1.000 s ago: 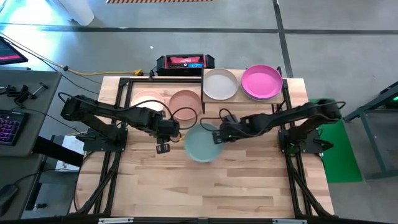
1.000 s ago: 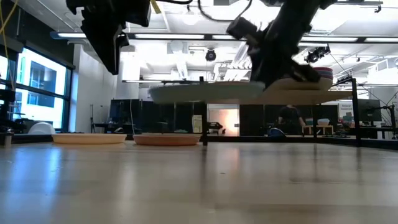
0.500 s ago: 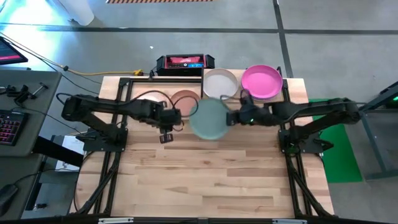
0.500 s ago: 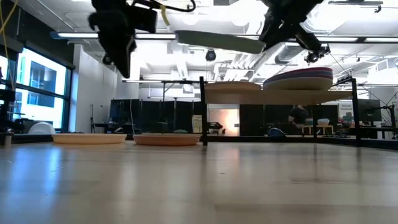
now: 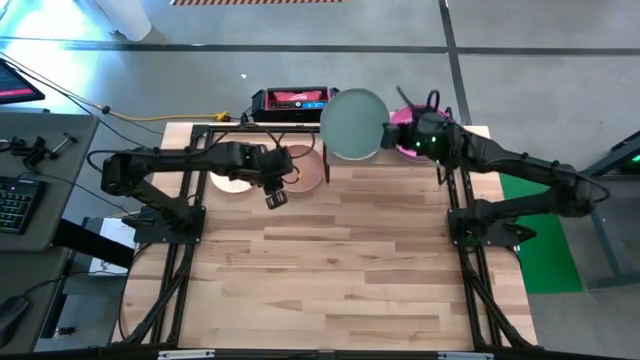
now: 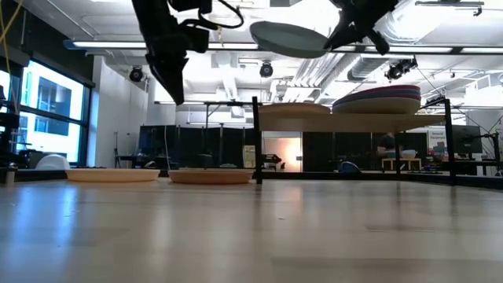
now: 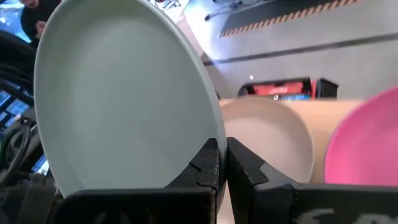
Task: Place and stack plates onto a shelf
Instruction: Stack the green plate on top of the gray plate on the shelf
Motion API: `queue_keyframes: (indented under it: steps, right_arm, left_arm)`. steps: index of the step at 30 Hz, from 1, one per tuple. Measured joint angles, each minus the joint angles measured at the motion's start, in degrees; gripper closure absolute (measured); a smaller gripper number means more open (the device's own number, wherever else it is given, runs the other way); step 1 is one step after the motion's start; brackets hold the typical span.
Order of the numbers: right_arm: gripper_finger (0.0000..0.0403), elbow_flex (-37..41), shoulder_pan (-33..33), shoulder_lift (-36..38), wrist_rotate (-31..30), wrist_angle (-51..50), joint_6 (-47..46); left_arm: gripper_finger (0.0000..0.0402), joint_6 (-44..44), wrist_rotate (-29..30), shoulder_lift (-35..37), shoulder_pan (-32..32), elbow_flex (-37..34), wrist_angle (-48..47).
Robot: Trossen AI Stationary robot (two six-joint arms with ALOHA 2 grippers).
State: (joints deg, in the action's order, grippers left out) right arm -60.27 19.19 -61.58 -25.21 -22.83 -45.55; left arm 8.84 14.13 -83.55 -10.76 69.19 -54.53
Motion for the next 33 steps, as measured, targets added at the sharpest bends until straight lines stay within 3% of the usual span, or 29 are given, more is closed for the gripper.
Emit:
queue_keyframes:
  steps: [13, 21, 26, 33]
  right_arm:
    - [0.0403, 0.0, 15.4, -0.3, 12.7, 3.4, 4.8]
    - [0.0403, 0.0, 20.0, -1.9, 21.2, -0.8, 2.4]
    - [0.0403, -0.3, 21.3, -3.0, 22.5, -1.8, 2.6]
    - [0.0403, -13.8, 21.6, -8.6, 22.2, -13.3, 10.9]
  left_arm:
    - [0.0300, 2.0, 0.0, 0.0, -3.2, 0.0, 1.9]
    - [0.0300, 2.7, 0.0, 0.0, -3.2, 0.0, 2.2]
    - [0.0300, 2.6, -0.1, 0.0, -3.2, 0.0, 2.2]
    - [0.0300, 2.9, 0.0, 0.0, -3.2, 0.0, 2.2]
